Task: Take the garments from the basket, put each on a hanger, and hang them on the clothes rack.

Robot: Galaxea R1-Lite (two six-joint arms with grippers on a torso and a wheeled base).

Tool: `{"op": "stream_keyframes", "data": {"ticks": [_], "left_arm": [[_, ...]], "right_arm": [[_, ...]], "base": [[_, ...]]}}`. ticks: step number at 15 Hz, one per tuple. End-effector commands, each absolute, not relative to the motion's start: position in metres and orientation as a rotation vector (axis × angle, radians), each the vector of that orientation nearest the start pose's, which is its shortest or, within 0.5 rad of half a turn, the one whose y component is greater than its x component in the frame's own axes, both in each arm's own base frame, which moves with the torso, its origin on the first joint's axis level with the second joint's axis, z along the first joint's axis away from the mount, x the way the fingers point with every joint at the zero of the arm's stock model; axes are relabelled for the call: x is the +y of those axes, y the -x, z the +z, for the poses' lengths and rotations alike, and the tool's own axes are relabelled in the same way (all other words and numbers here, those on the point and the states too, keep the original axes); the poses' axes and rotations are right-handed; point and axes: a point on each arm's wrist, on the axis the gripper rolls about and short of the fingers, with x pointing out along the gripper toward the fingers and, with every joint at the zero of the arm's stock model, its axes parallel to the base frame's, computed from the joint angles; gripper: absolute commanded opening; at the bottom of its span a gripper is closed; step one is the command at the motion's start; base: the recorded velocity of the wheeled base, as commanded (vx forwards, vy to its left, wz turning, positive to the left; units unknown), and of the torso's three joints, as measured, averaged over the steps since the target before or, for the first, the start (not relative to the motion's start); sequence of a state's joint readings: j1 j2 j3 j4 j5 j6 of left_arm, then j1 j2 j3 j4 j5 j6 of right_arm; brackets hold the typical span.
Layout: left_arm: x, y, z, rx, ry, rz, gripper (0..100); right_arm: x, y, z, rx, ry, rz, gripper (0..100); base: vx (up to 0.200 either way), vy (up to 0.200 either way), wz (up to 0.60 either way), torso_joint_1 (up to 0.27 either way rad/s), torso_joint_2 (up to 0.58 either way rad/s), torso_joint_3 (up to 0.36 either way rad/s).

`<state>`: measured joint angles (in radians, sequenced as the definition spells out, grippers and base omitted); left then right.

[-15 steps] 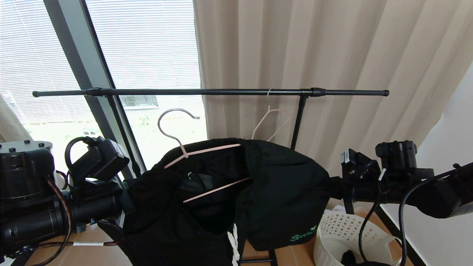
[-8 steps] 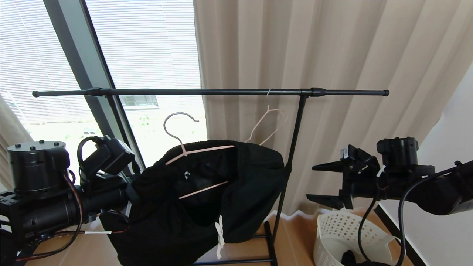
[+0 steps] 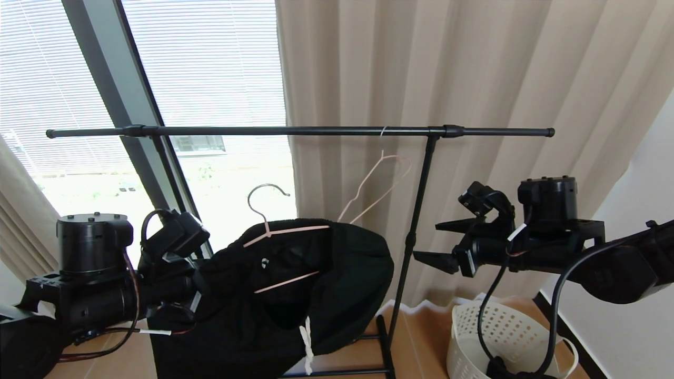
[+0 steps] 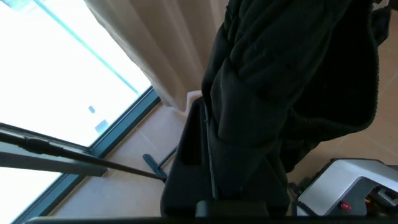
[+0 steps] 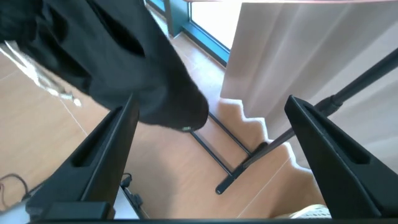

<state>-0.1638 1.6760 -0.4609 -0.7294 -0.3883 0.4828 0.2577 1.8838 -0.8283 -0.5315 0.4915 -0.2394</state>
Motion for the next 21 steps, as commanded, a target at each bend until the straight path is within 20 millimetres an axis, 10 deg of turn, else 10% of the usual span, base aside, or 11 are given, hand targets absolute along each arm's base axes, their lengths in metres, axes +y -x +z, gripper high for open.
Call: {"op": "stream_keyframes", "data": {"ticks": [1, 13, 21], "left_arm": [[-0.053, -0.254, 0.098, 0.411, -0.433, -0.636, 0], [-0.058, -0.288, 0.04, 0.532, -0.544, -0.411, 0], [-0.058, -0.324, 0.056, 0.422, -0.43, -0.24, 0]], "right_arm": [[0.107, -0.313, 0.131, 0.416, 0.16, 0.786, 100], [0.112, -0.314, 0.129, 0.428, 0.163, 0.76, 100], [0.111, -0.312, 0.131, 0.423, 0.164, 0.76, 100]], "base": [[0.0, 0.0, 0.0, 0.0, 0.0, 0.0], [0.0, 0.0, 0.0, 0.0, 0.0, 0.0], [0.0, 0.0, 0.0, 0.0, 0.0, 0.0]]}}
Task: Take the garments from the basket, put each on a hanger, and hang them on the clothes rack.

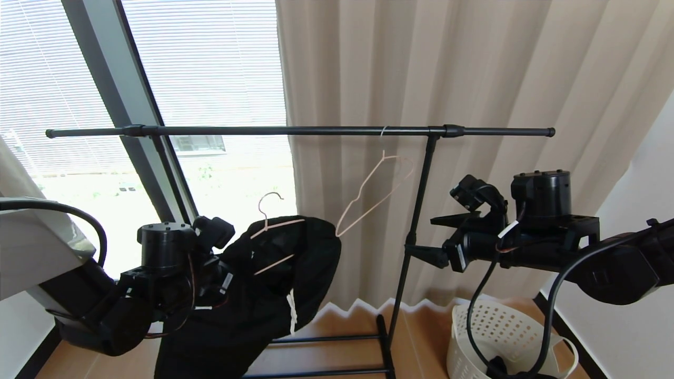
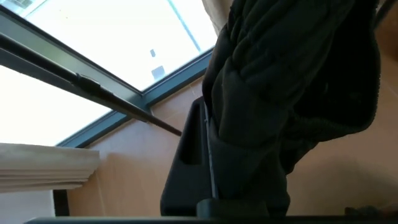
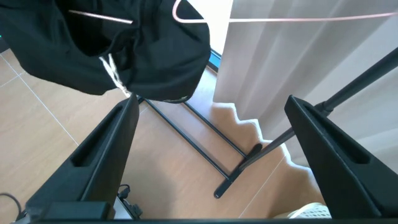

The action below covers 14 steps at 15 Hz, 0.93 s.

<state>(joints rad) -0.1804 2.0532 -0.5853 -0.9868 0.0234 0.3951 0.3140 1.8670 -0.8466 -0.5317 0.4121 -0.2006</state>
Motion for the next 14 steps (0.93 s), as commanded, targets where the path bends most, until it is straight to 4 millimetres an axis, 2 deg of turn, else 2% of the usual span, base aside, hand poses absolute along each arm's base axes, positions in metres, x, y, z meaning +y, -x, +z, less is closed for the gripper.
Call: {"op": "stream_keyframes", "data": {"ticks": [1, 2, 5, 6, 7, 9, 12, 14], "left_arm": [[-0.06, -0.329, 0.059, 0.407, -0.392, -0.23, 0], [-0.064, -0.339, 0.059, 0.396, -0.33, -0.22, 0], [-0.066, -0.357, 0.07, 0.361, -0.308, -0.209, 0], [-0.066, -0.358, 0.07, 0.36, -0.308, -0.209, 0], [-0.07, -0.373, 0.085, 0.334, -0.271, -0.202, 0], [-0.077, -0.391, 0.099, 0.339, -0.223, -0.203, 0], [-0.088, -0.408, 0.117, 0.331, -0.192, -0.214, 0], [-0.094, -0.41, 0.122, 0.315, -0.167, -0.221, 0]], "right_arm": [[0.111, -0.312, 0.132, 0.421, 0.164, 0.759, 100], [0.111, -0.312, 0.132, 0.418, 0.164, 0.759, 100], [0.111, -0.312, 0.132, 0.418, 0.164, 0.759, 100], [0.111, -0.312, 0.132, 0.418, 0.164, 0.759, 100], [0.111, -0.312, 0.133, 0.417, 0.164, 0.759, 100], [0.11, -0.309, 0.139, 0.399, 0.165, 0.759, 100], [0.109, -0.306, 0.144, 0.382, 0.166, 0.758, 100], [0.108, -0.306, 0.146, 0.379, 0.166, 0.756, 100]], "base": [[0.0, 0.0, 0.0, 0.0, 0.0, 0.0], [0.0, 0.0, 0.0, 0.0, 0.0, 0.0], [0.0, 0.0, 0.0, 0.0, 0.0, 0.0], [0.0, 0.0, 0.0, 0.0, 0.0, 0.0], [0.0, 0.0, 0.0, 0.0, 0.0, 0.0], [0.0, 0.0, 0.0, 0.0, 0.0, 0.0], [0.0, 0.0, 0.0, 0.0, 0.0, 0.0], [0.0, 0.0, 0.0, 0.0, 0.0, 0.0]]}}
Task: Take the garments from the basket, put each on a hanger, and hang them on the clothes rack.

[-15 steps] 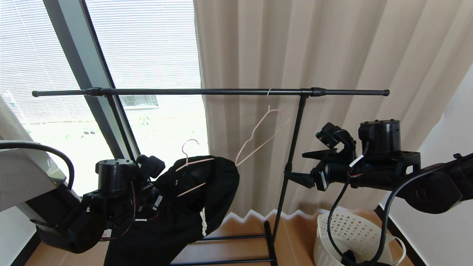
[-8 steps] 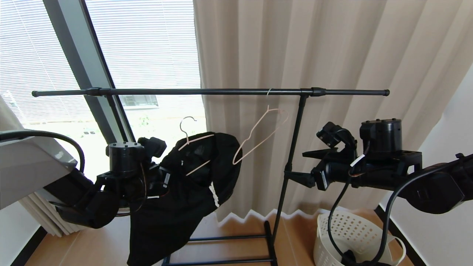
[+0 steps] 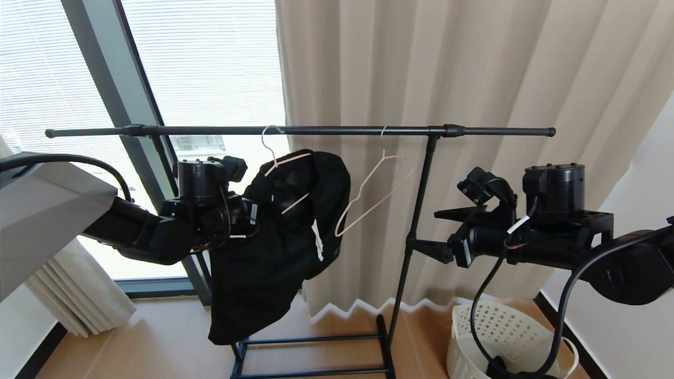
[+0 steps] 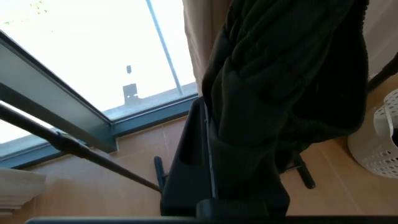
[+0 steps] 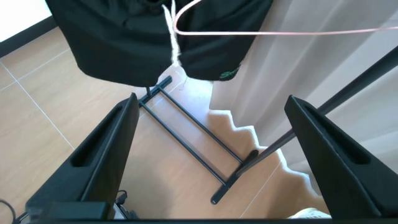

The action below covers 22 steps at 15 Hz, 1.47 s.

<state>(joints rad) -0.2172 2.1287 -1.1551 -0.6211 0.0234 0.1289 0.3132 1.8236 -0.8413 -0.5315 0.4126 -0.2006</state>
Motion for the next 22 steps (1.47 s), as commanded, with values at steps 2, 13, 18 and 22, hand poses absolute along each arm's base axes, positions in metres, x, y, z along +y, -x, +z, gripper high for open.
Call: {"op": "stream_keyframes", "data": {"ticks": [2, 13, 18, 22], "left_arm": [[-0.098, -0.414, 0.128, 0.295, -0.161, -0.227, 0], [-0.103, -0.44, 0.121, 0.325, -0.131, -0.221, 0], [-0.11, -0.469, 0.116, 0.333, -0.13, -0.201, 0], [-0.114, -0.485, 0.11, 0.324, -0.132, -0.179, 0]], "right_arm": [[0.108, -0.304, 0.148, 0.371, 0.167, 0.756, 100], [0.107, -0.303, 0.15, 0.365, 0.167, 0.754, 100], [0.107, -0.303, 0.15, 0.367, 0.167, 0.754, 100], [0.107, -0.304, 0.149, 0.37, 0.167, 0.754, 100]], "base": [[0.0, 0.0, 0.0, 0.0, 0.0, 0.0], [0.0, 0.0, 0.0, 0.0, 0.0, 0.0], [0.0, 0.0, 0.0, 0.0, 0.0, 0.0], [0.0, 0.0, 0.0, 0.0, 0.0, 0.0]]}}
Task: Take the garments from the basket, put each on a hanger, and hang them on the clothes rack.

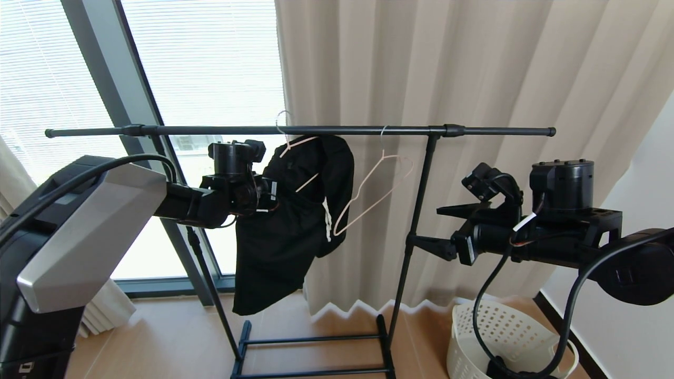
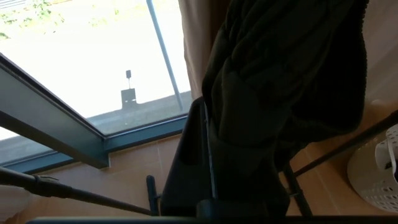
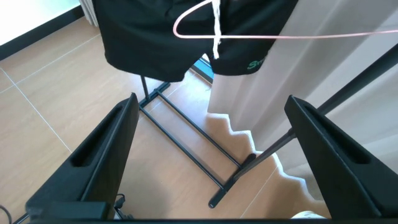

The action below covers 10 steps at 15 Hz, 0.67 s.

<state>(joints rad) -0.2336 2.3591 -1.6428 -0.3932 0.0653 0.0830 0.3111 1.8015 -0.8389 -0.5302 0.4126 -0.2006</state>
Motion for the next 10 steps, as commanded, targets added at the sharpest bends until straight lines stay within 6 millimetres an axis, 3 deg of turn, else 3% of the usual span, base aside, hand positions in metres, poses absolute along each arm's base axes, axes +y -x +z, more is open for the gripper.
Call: {"op": "stream_keyframes", "data": {"ticks": [1, 10], "left_arm": [[-0.114, -0.487, 0.11, 0.318, -0.128, -0.179, 0], [-0.122, -0.5, 0.101, 0.308, -0.122, -0.183, 0]], "right_arm": [[0.107, -0.304, 0.149, 0.368, 0.167, 0.754, 100], [0.107, -0.304, 0.148, 0.371, 0.166, 0.754, 100]], "base": [[0.0, 0.0, 0.0, 0.0, 0.0, 0.0], [0.0, 0.0, 0.0, 0.0, 0.0, 0.0]]}}
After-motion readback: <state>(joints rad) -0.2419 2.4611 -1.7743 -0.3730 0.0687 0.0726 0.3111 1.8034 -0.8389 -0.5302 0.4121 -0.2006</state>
